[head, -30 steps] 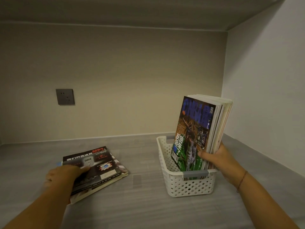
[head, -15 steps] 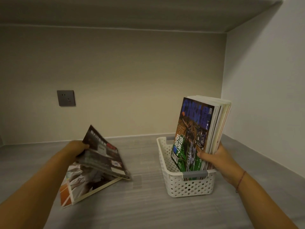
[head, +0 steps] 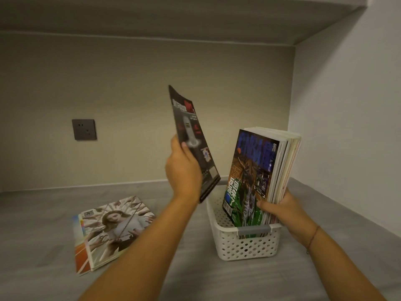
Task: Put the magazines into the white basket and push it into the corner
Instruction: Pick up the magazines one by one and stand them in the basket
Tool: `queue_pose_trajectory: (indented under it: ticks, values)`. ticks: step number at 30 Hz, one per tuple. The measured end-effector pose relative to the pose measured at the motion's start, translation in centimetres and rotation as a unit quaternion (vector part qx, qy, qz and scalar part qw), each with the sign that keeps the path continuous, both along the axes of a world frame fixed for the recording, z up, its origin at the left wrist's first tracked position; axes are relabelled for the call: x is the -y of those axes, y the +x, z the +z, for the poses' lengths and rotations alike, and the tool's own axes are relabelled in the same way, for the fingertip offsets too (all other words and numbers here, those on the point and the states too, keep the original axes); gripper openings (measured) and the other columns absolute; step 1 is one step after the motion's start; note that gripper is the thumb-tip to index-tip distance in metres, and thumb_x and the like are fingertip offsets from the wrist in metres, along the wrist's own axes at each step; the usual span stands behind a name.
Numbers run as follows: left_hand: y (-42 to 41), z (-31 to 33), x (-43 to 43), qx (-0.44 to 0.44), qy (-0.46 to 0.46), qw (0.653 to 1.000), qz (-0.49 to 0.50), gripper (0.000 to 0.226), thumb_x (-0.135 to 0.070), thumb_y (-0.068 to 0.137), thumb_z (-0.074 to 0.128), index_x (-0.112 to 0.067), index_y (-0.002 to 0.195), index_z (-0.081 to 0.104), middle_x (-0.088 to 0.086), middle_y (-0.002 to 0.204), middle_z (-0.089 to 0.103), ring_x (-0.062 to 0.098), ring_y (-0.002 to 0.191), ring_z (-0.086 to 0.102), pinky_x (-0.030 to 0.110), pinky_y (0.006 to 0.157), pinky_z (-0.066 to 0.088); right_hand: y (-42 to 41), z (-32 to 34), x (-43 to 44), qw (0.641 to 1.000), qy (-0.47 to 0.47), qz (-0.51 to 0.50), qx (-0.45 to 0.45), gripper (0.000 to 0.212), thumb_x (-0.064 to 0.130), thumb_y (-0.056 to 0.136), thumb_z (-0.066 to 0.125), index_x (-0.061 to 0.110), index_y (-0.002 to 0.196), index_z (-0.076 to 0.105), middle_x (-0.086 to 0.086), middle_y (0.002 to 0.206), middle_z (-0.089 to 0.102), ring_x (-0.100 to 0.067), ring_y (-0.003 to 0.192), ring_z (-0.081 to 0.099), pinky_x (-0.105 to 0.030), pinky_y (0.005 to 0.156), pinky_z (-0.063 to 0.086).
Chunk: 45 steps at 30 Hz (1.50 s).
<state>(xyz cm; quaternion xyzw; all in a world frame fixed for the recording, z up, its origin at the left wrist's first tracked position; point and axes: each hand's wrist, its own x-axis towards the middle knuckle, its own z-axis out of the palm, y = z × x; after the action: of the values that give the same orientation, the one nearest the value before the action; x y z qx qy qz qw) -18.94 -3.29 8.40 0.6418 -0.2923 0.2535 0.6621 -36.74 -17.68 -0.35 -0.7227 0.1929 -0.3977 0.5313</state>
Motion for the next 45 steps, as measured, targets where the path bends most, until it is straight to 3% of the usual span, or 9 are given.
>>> queue_pose_trajectory:
  ticks: [8, 13, 22, 26, 30, 34, 39, 42, 45]
  values:
    - [-5.7, -5.1, 3.4, 0.035, 0.128, 0.985, -0.114, 0.04, -0.035, 0.101, 0.026, -0.024, 0.136, 0.043, -0.011, 0.076, 0.061, 0.002, 0.056, 0.055, 0.008, 0.044, 0.04, 0.1, 0.0, 0.0, 1.0, 0.001, 0.003, 0.013, 0.049, 0.007, 0.07, 0.076, 0.033, 0.104, 0.052, 0.001, 0.095, 0.072, -0.011, 0.086, 0.07, -0.03, 0.073, 0.056]
    - [-6.9, -6.1, 3.7, 0.02, 0.25, 0.93, -0.268, 0.043, -0.045, 0.1, 0.03, -0.028, 0.138, 0.037, 0.0, 0.123, 0.061, 0.019, 0.105, 0.062, 0.037, 0.085, 0.053, 0.0, 0.1, -0.1, 0.999, -0.022, 0.015, 0.022, 0.058, 0.007, 0.07, 0.076, 0.03, 0.117, 0.051, 0.009, 0.099, 0.072, -0.006, 0.091, 0.068, -0.021, 0.074, 0.055]
    - [-5.6, -5.9, 2.7, -0.089, 0.351, 0.822, -0.439, 0.065, -0.045, 0.092, 0.053, -0.026, 0.148, 0.029, -0.002, 0.151, 0.037, 0.017, 0.137, 0.037, 0.033, 0.111, 0.033, -0.6, 0.9, -0.5, 0.996, -0.042, 0.08, -0.011, 0.086, 0.026, 0.056, 0.083, 0.023, 0.132, 0.042, 0.003, 0.116, 0.067, -0.01, 0.106, 0.064, -0.022, 0.08, 0.053]
    - [-4.5, -5.4, 2.1, -0.141, 0.357, 0.773, -0.505, 0.066, -0.042, 0.092, 0.055, -0.026, 0.149, 0.026, -0.002, 0.152, 0.035, 0.013, 0.133, 0.04, 0.026, 0.104, 0.036, -0.5, 0.9, -0.6, 0.996, -0.039, 0.085, -0.004, 0.088, 0.027, 0.056, 0.085, 0.02, 0.133, 0.043, 0.001, 0.119, 0.066, -0.012, 0.109, 0.063, -0.025, 0.083, 0.053]
    - [-4.2, -5.6, 1.8, -0.149, 0.384, 0.755, -0.509, 0.061, -0.051, 0.094, 0.043, -0.03, 0.149, 0.024, 0.0, 0.148, 0.041, 0.013, 0.122, 0.049, 0.022, 0.095, 0.036, -0.1, 0.8, -1.2, 0.998, -0.029, 0.039, 0.038, 0.065, 0.038, 0.052, 0.084, 0.046, 0.11, 0.056, 0.011, 0.108, 0.07, -0.006, 0.099, 0.066, -0.023, 0.076, 0.055]
    - [-3.2, -5.8, 1.6, -0.106, 0.33, 0.831, -0.436, 0.052, -0.048, 0.094, 0.046, -0.028, 0.142, 0.041, -0.004, 0.131, 0.057, 0.008, 0.11, 0.057, 0.032, 0.099, 0.043, 0.2, 0.2, -0.9, 0.998, -0.01, -0.041, 0.046, 0.043, 0.014, 0.068, 0.078, 0.039, 0.097, 0.059, 0.008, 0.095, 0.071, -0.01, 0.09, 0.068, -0.027, 0.069, 0.057]
    - [5.0, -7.7, -0.5, -0.151, 0.31, 0.933, -0.107, 0.05, -0.035, 0.096, 0.049, -0.013, 0.141, 0.042, 0.009, 0.141, 0.05, 0.027, 0.126, 0.049, 0.036, 0.101, 0.039, 0.2, 0.0, -0.6, 0.999, 0.009, -0.042, 0.031, 0.04, 0.006, 0.074, 0.072, 0.034, 0.097, 0.056, 0.003, 0.098, 0.069, -0.014, 0.091, 0.067, -0.026, 0.066, 0.055]
    - [10.8, -9.5, -4.0, -0.234, 0.427, 0.869, 0.093, 0.056, -0.046, 0.09, 0.049, -0.009, 0.133, 0.05, 0.017, 0.135, 0.052, 0.035, 0.125, 0.047, 0.044, 0.104, 0.038, 0.3, 0.0, -0.6, 0.998, 0.018, -0.042, 0.034, 0.041, 0.005, 0.074, 0.072, 0.032, 0.1, 0.055, 0.0, 0.101, 0.069, -0.016, 0.092, 0.066, -0.03, 0.07, 0.055]
    - [14.5, -10.9, -7.7, -0.35, 0.524, 0.769, 0.113, 0.086, -0.053, 0.071, 0.068, -0.006, 0.138, 0.043, 0.022, 0.145, 0.039, 0.039, 0.135, 0.033, 0.05, 0.112, 0.026, 0.3, 0.1, -0.7, 0.998, 0.018, -0.044, 0.032, 0.04, 0.007, 0.073, 0.073, 0.032, 0.099, 0.056, 0.001, 0.099, 0.07, -0.015, 0.09, 0.068, -0.026, 0.067, 0.055]
